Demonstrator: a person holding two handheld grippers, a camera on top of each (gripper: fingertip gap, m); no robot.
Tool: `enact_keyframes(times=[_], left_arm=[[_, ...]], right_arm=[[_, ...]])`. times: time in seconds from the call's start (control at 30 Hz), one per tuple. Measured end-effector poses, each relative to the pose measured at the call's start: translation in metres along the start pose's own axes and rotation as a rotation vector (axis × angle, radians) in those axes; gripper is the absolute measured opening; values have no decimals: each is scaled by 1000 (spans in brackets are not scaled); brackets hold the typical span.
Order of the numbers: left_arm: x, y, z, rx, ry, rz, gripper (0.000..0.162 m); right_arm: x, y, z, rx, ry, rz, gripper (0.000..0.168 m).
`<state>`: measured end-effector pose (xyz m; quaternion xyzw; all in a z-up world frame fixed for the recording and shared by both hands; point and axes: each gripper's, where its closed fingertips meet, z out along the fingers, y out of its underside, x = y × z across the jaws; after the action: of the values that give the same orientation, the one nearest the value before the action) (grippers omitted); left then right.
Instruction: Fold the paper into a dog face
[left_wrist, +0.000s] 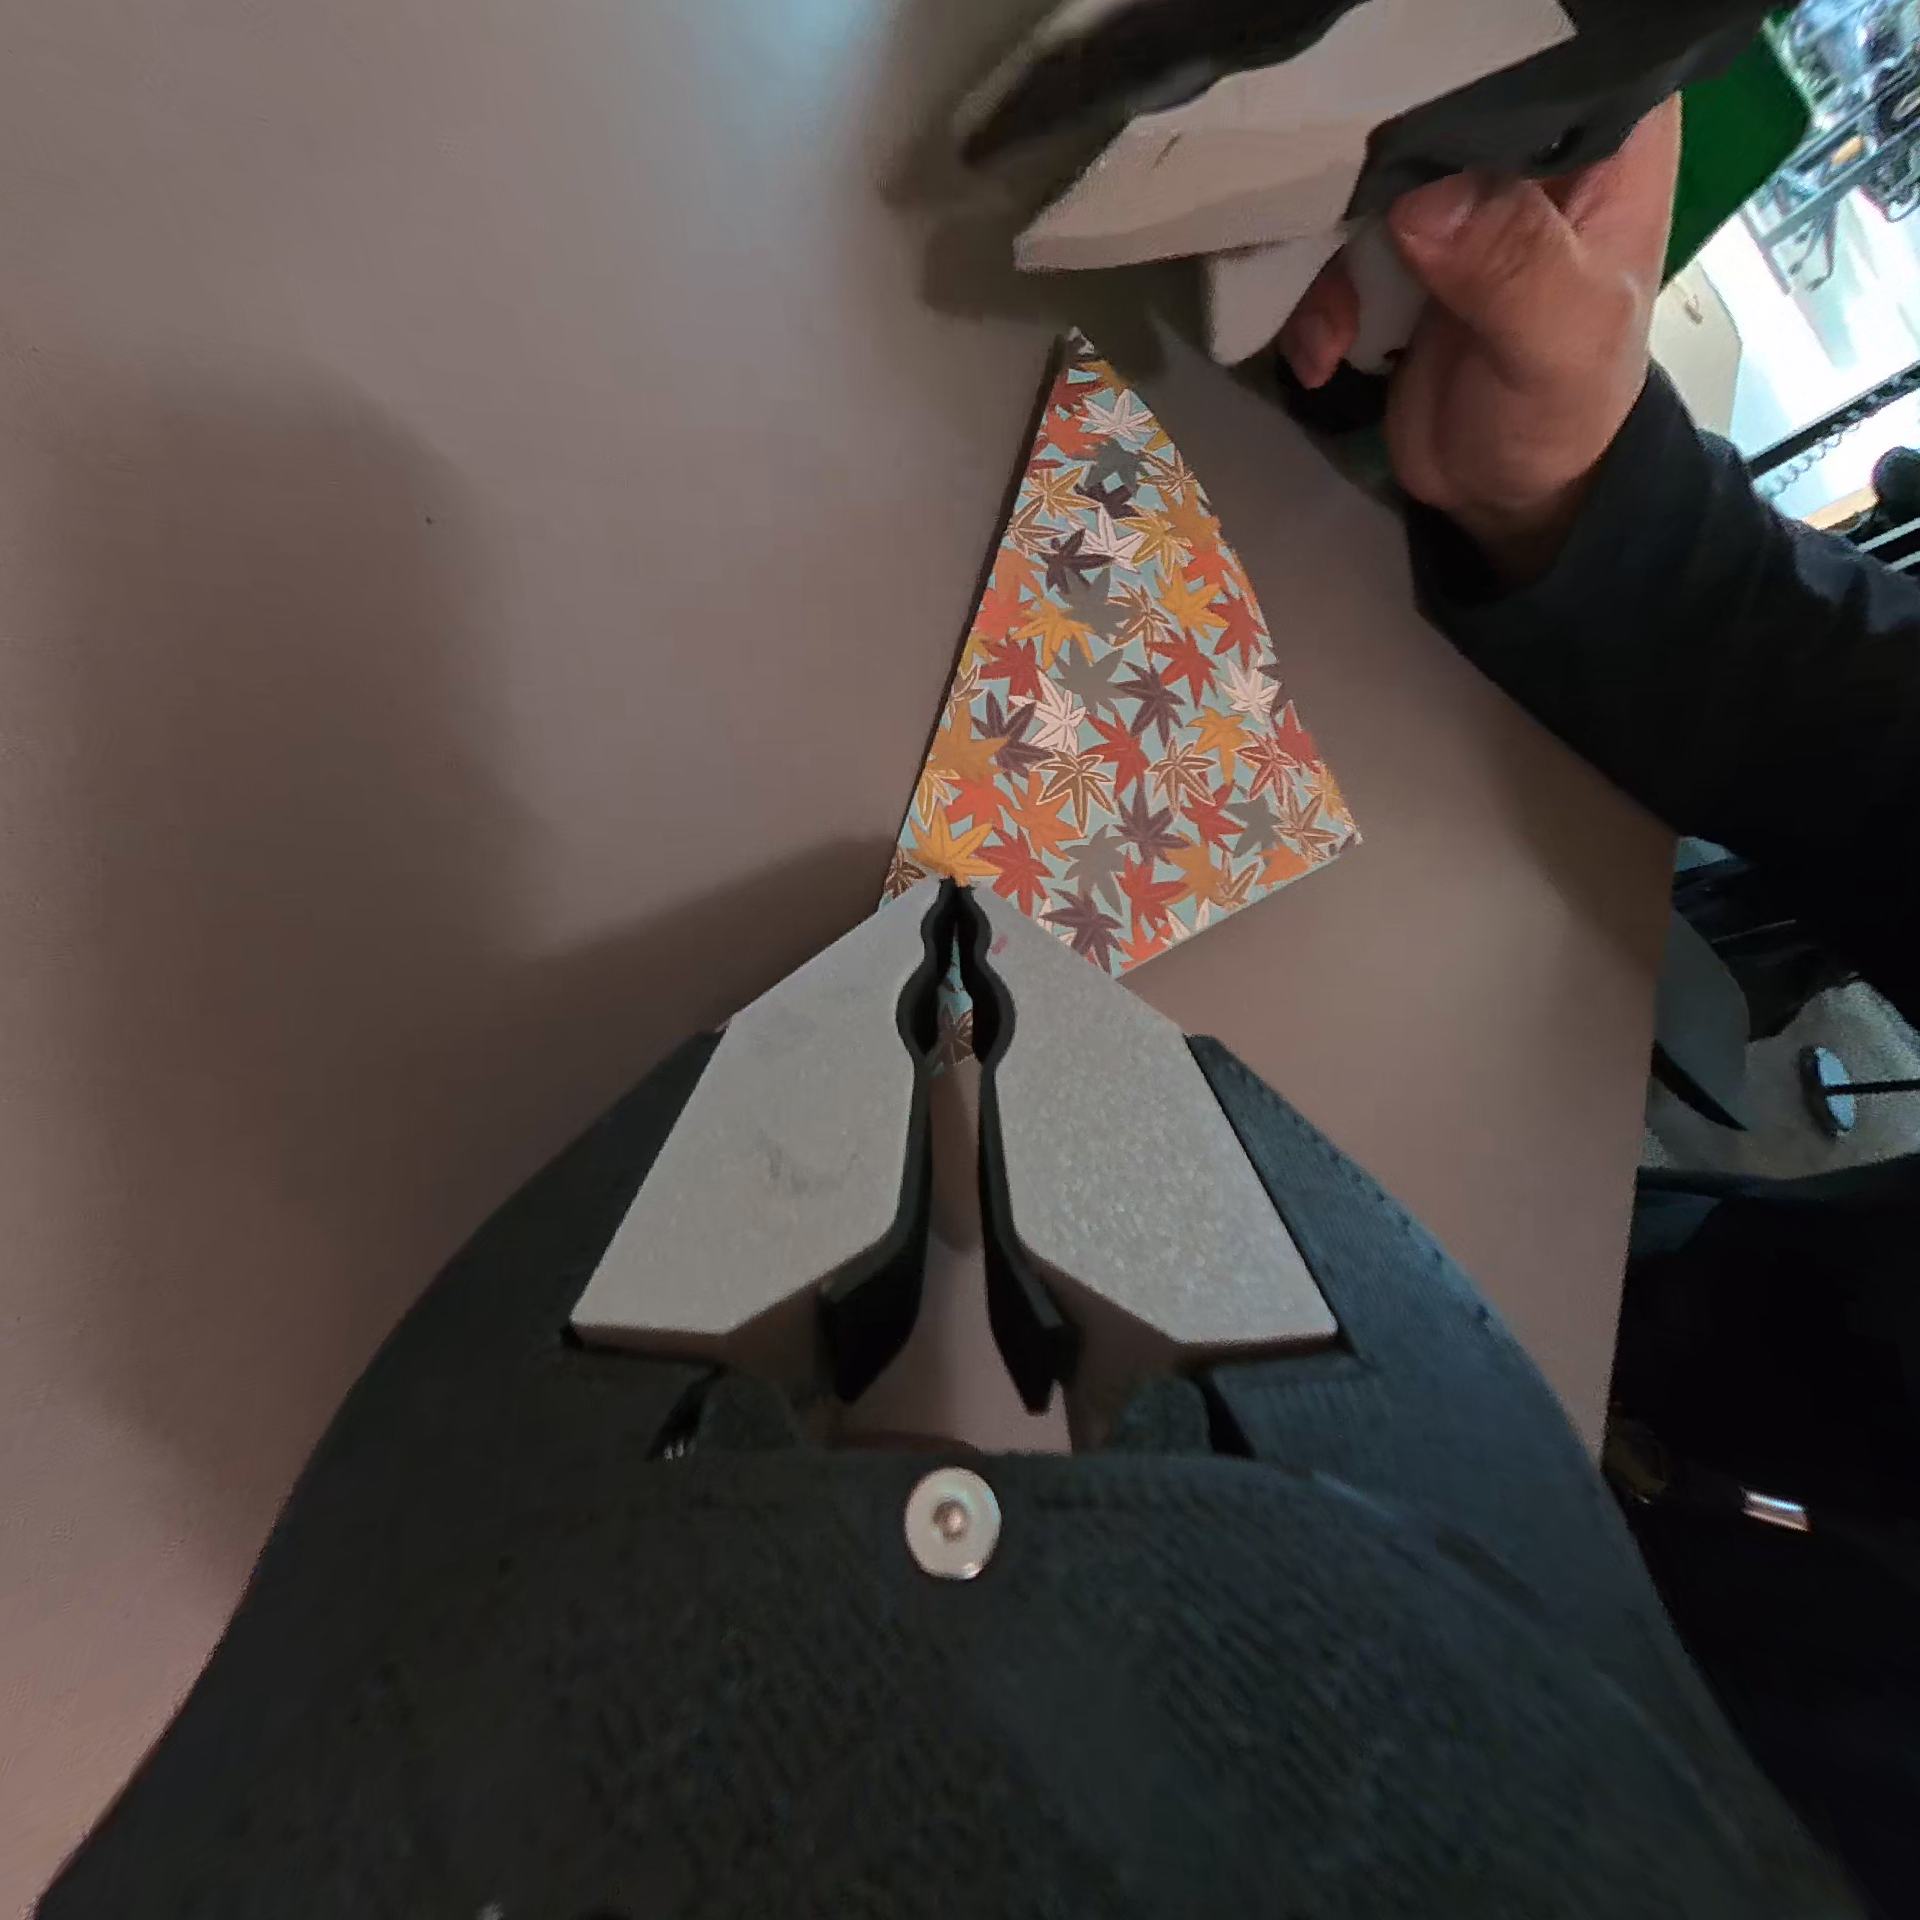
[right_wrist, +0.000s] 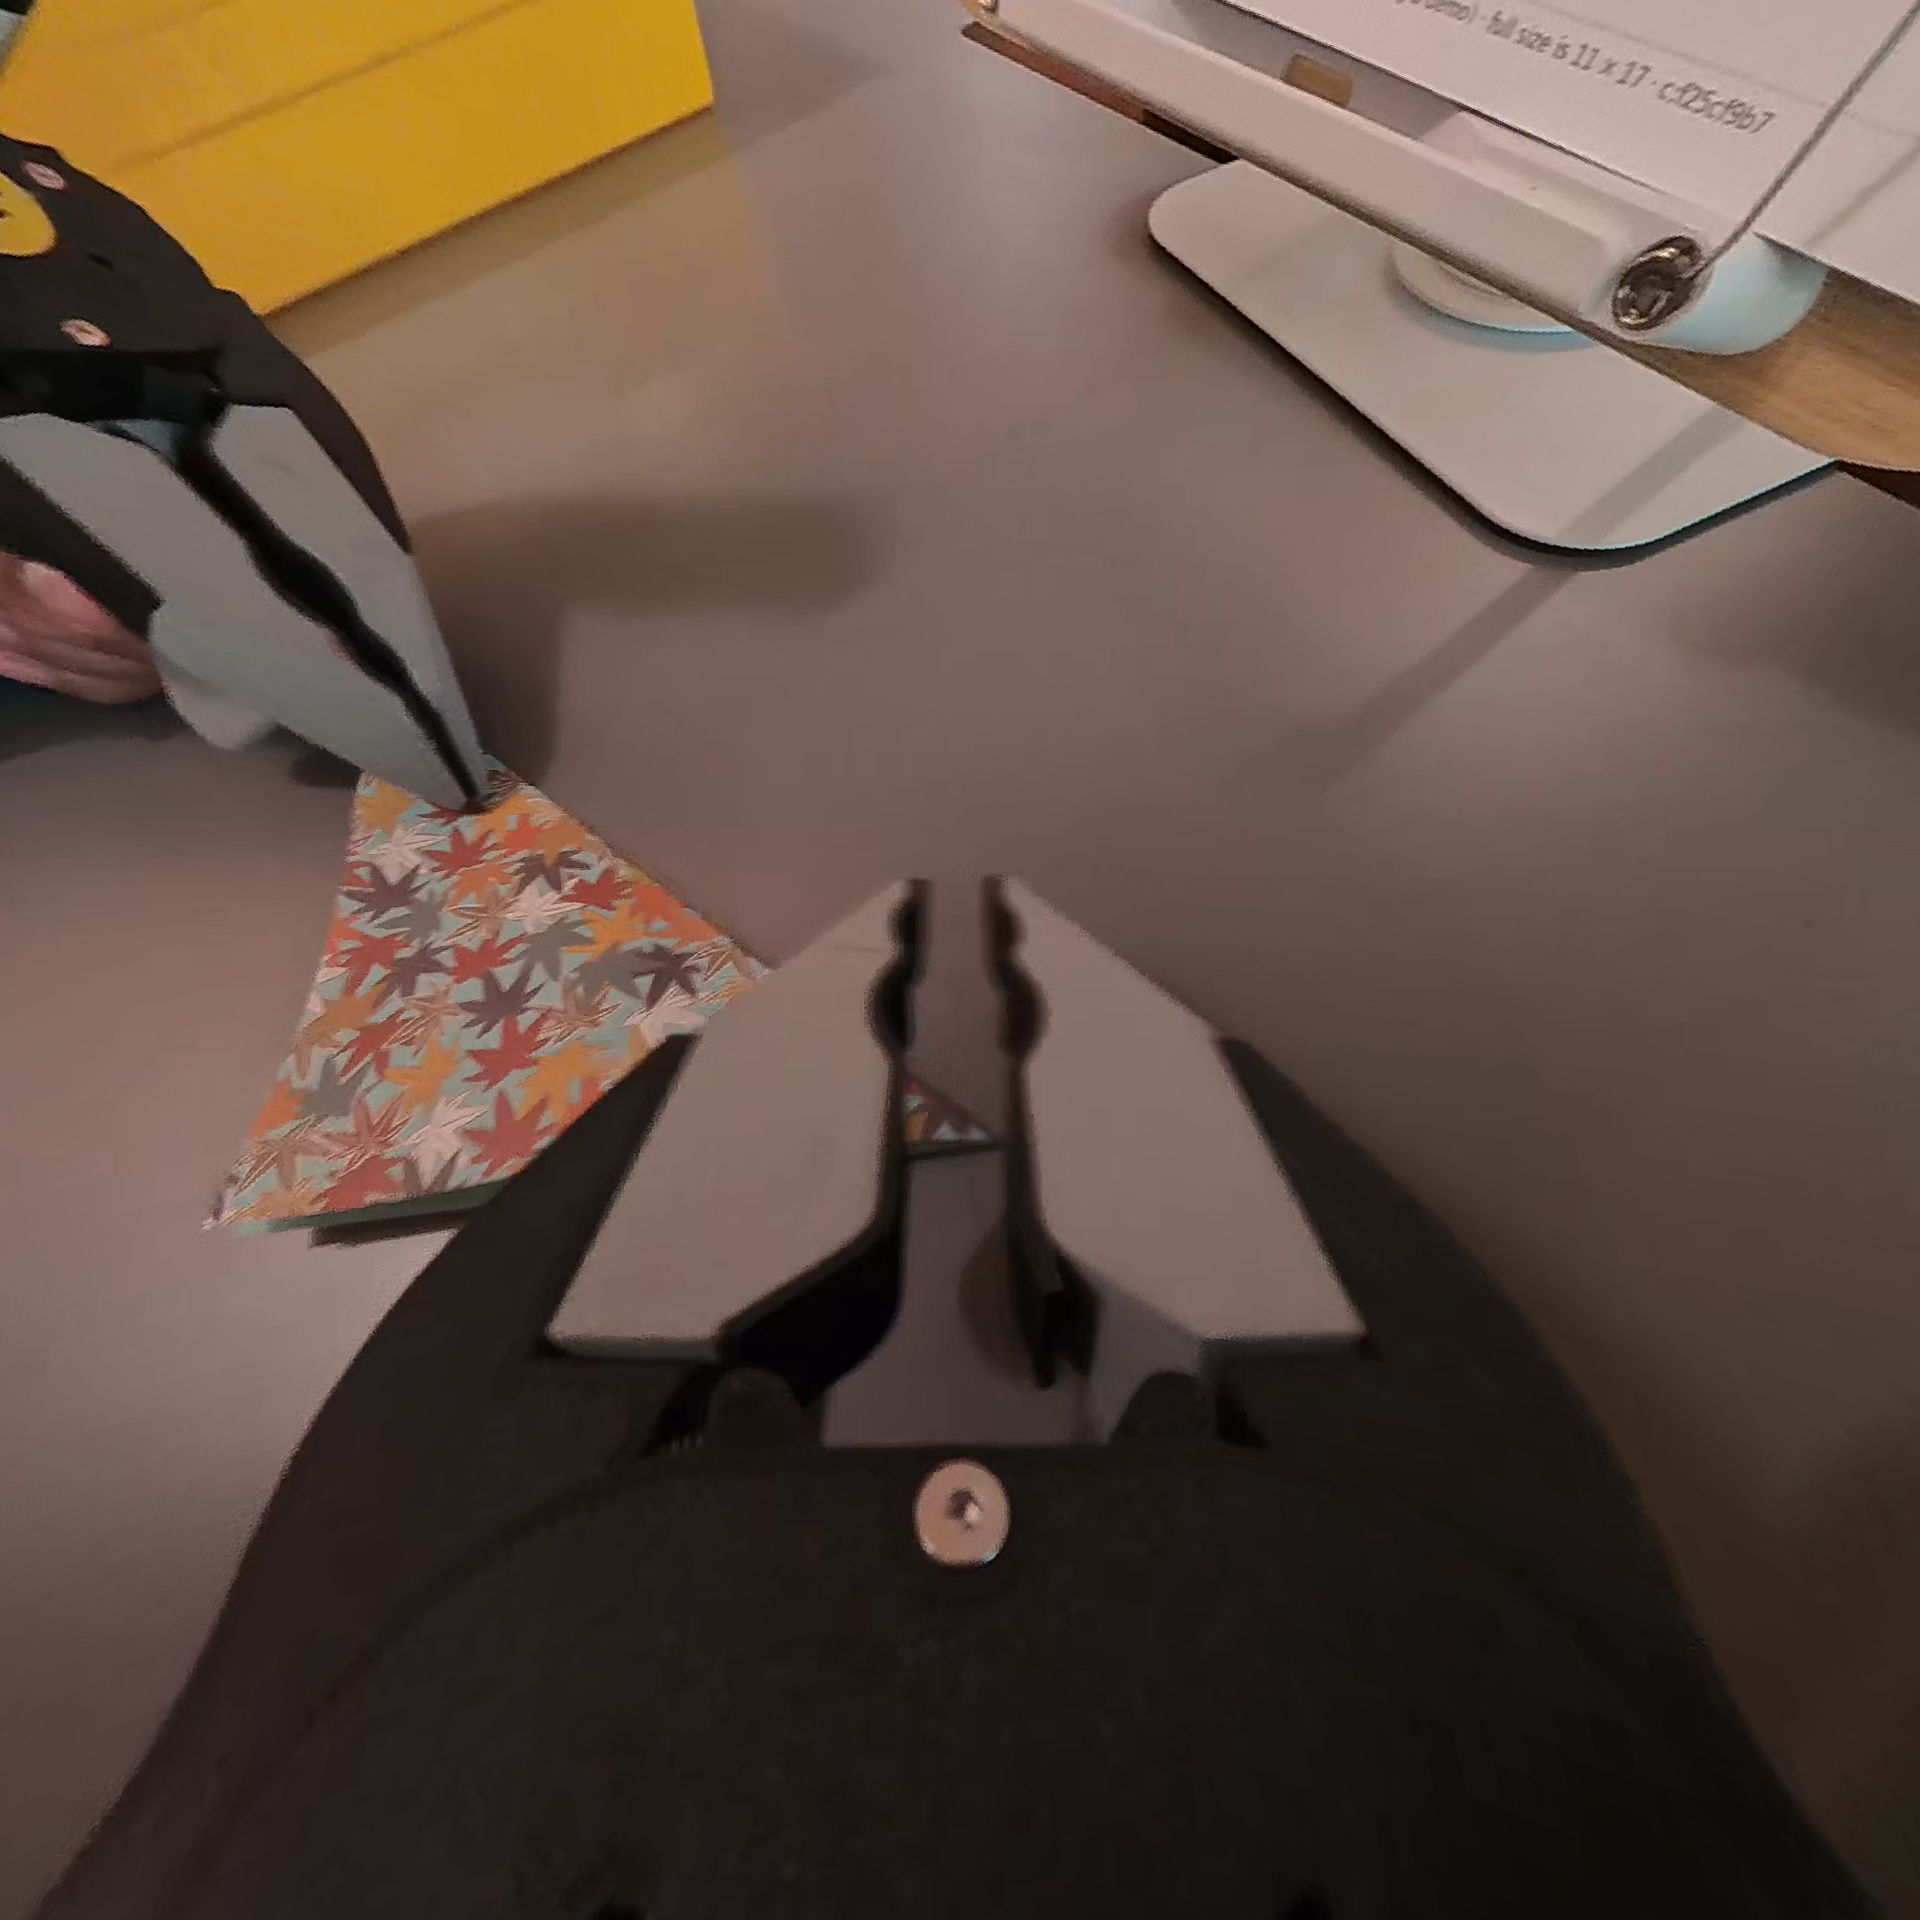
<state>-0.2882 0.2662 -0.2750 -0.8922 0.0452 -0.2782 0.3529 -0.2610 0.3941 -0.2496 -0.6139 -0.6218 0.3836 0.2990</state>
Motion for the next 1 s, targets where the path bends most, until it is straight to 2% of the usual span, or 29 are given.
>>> enact_keyframes(times=[0.03,0.07,0.17,0.23,0.33,0.4,0.47,0.5,0.6,0.67,0.8,1.0], left_arm=[[1,1,0,-5,-2,12,0],[3,1,0,-5,-1,17,0],[20,-7,-5,36,79,7,0],[31,-18,-14,96,142,4,35],[45,-42,-37,248,235,31,43],[41,-58,-51,367,237,19,45],[19,-71,-60,466,125,2,48],[2,-73,-63,495,10,10,48],[-60,-66,-78,464,-484,110,48],[-81,-59,-85,396,-702,195,48],[-94,-44,-70,244,-781,230,54],[-97,-42,-66,232,-732,185,55]], right_arm=[[3,1,1,-10,18,8,35],[4,3,2,-23,20,14,42],[3,4,3,-29,6,22,42],[3,3,2,-21,-6,32,43],[3,1,0,-3,-32,65,44],[3,-1,-1,11,-56,90,46],[3,-3,-3,27,-78,111,49],[3,-4,-4,35,-86,117,50],[2,-6,-6,52,-92,119,55],[3,-5,-5,45,-77,105,56],[8,-1,-3,10,-21,62,57],[23,4,-3,-17,73,43,62]])
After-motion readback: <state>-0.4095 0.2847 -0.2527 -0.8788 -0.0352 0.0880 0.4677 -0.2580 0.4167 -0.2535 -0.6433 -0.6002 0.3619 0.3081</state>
